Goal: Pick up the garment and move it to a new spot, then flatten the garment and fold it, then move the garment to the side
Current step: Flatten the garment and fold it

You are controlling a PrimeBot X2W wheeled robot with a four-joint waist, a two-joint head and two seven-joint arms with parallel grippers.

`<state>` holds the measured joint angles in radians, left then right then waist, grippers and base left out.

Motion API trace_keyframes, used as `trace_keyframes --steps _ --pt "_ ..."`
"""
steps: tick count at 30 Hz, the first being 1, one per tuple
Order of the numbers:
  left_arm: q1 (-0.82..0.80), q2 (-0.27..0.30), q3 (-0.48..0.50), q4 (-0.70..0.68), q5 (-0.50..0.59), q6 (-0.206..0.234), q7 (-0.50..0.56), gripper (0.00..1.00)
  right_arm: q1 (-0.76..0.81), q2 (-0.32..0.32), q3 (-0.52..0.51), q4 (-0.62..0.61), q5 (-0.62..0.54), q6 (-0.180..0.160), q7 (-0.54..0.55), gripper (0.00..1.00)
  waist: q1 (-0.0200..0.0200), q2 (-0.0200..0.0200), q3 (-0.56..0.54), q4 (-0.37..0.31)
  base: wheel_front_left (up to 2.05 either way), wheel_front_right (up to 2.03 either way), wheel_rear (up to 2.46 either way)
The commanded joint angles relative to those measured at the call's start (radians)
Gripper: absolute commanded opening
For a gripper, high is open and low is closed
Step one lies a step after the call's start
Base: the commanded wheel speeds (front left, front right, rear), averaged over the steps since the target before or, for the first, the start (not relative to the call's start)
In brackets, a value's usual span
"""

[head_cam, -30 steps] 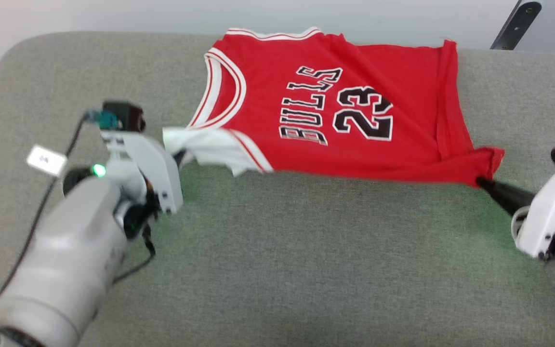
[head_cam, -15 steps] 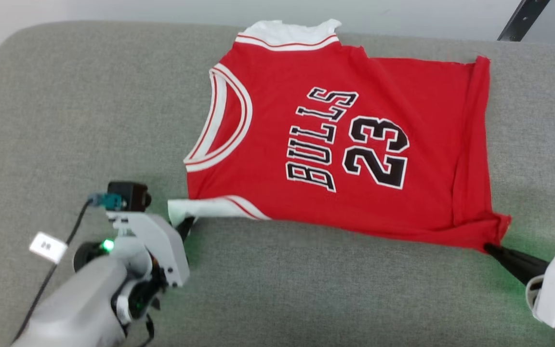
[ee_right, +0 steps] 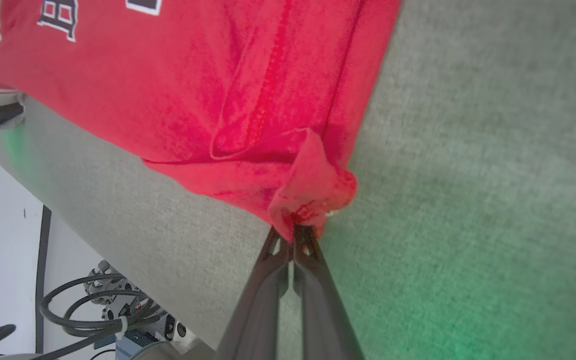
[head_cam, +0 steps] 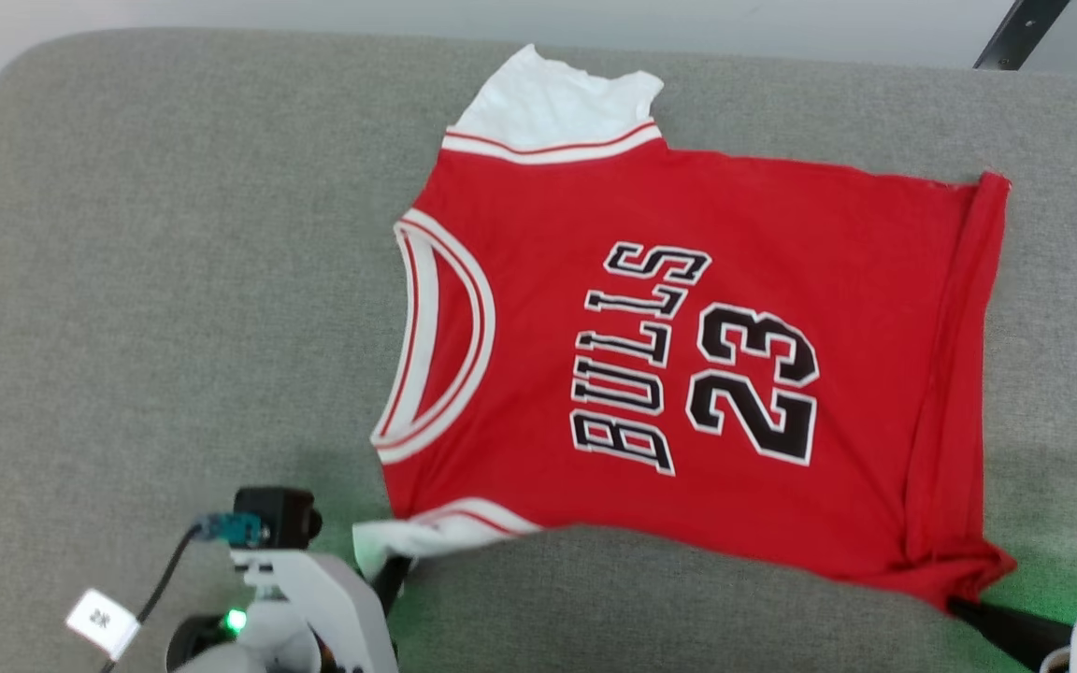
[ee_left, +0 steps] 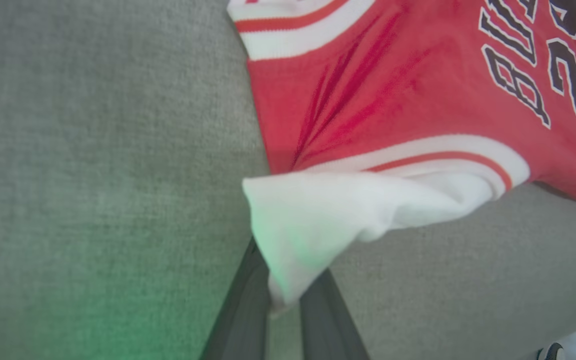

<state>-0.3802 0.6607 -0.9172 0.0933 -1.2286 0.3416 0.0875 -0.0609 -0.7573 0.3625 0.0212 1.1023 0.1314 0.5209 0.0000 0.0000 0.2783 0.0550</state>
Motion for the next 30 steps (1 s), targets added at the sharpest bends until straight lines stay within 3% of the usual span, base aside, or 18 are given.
trace_keyframes --steps 1,10,15,21,30 --pt "0.087 0.006 -0.041 0.000 -0.018 0.026 0.043 0.00 0.051 0.000 -0.003 0.005 0.008 -0.002 0.026 0.00 0.0000 0.0000 0.001 0.001 0.00 0.00 0.00" --pt "0.050 0.141 -0.002 -0.164 0.012 0.116 0.072 0.00 0.076 0.011 -0.104 -0.038 -0.011 -0.002 0.102 0.00 0.0000 0.0000 0.000 -0.007 0.00 0.00 0.00" --pt "-0.043 0.191 0.001 -0.230 0.049 0.131 0.143 0.02 0.009 0.032 -0.157 -0.045 -0.061 -0.002 0.158 0.00 0.0000 0.0000 0.006 -0.017 0.00 0.00 0.00" --pt "-0.184 0.217 -0.002 -0.232 0.089 0.107 0.244 0.00 -0.108 0.078 -0.199 -0.028 -0.144 -0.002 0.232 0.00 0.0000 0.0000 0.024 -0.030 0.00 0.00 0.00" --pt "-0.402 0.174 -0.002 -0.126 0.125 0.019 0.365 0.00 -0.319 0.159 -0.189 0.009 -0.258 -0.002 0.306 0.00 0.0000 0.0000 0.070 -0.053 0.00 0.00 0.00"
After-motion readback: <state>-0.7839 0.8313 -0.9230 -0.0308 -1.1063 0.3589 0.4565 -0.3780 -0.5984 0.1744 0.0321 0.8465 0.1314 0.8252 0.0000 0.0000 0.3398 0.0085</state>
